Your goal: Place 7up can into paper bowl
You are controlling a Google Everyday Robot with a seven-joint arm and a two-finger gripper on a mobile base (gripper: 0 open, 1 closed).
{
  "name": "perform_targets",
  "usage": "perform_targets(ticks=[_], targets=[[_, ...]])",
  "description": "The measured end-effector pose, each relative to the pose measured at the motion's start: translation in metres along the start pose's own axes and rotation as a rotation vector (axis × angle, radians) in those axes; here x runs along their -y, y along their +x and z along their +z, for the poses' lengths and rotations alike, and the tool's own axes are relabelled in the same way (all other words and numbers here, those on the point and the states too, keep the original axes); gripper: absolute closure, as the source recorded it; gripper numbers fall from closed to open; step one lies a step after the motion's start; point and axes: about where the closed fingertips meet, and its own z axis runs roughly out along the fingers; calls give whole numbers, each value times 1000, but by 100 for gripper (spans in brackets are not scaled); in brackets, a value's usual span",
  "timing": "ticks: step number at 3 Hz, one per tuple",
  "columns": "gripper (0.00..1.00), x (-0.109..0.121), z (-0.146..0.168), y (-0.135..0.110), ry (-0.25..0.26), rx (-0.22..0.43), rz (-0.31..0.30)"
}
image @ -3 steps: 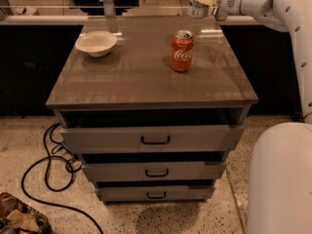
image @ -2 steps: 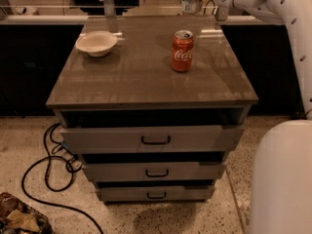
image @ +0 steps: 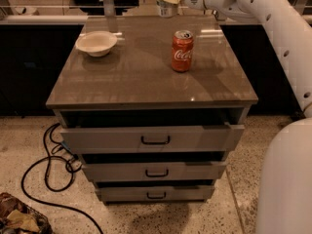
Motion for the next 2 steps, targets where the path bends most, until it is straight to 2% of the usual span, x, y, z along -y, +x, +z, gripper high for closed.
perform_targets(ticks=[2], targets=[[100,-4,12,-1,-18,6,9]])
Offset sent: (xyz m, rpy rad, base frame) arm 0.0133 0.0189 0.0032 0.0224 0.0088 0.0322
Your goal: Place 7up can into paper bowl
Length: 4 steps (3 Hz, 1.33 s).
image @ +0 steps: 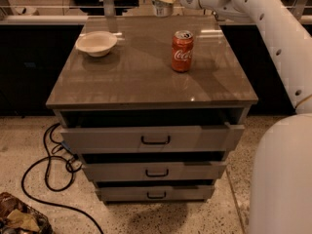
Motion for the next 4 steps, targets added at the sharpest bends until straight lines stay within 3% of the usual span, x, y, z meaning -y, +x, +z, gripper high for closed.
perform_targets(ticks=[2,4], targets=[[100,-28,61,-1,-14,-7,68],[100,-63,103,14,-10,30,123]])
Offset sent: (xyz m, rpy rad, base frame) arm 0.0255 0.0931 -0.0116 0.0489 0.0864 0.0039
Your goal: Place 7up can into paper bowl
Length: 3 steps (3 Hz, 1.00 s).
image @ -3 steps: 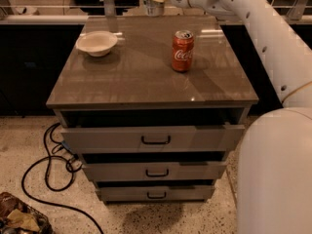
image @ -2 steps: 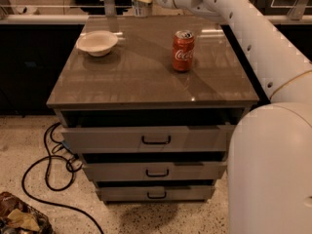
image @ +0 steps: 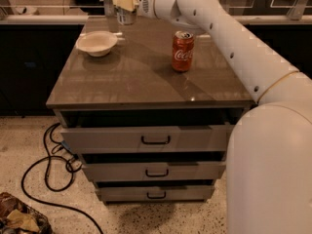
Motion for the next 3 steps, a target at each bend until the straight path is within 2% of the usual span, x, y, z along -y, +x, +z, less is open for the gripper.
perform_targets(ticks=[2,3], targets=[[100,-46,35,19,-10,7,13],[100,-72,53,22,-29,17,-12]])
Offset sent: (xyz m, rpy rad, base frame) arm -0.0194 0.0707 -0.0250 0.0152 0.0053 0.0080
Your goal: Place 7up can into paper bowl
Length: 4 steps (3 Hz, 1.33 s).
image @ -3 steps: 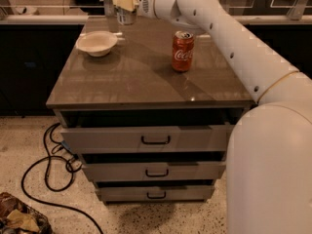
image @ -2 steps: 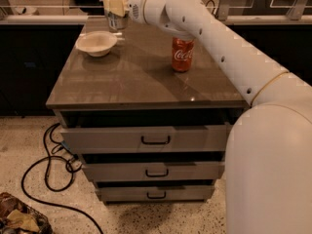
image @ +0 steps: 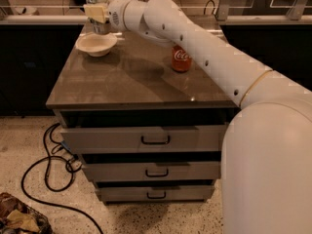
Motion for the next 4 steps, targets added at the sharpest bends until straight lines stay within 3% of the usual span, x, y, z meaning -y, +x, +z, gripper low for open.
perform_targets(ticks=[1,4], targets=[[100,0,0,0,0,0,0],[100,30,45,40,-83,16,-30]])
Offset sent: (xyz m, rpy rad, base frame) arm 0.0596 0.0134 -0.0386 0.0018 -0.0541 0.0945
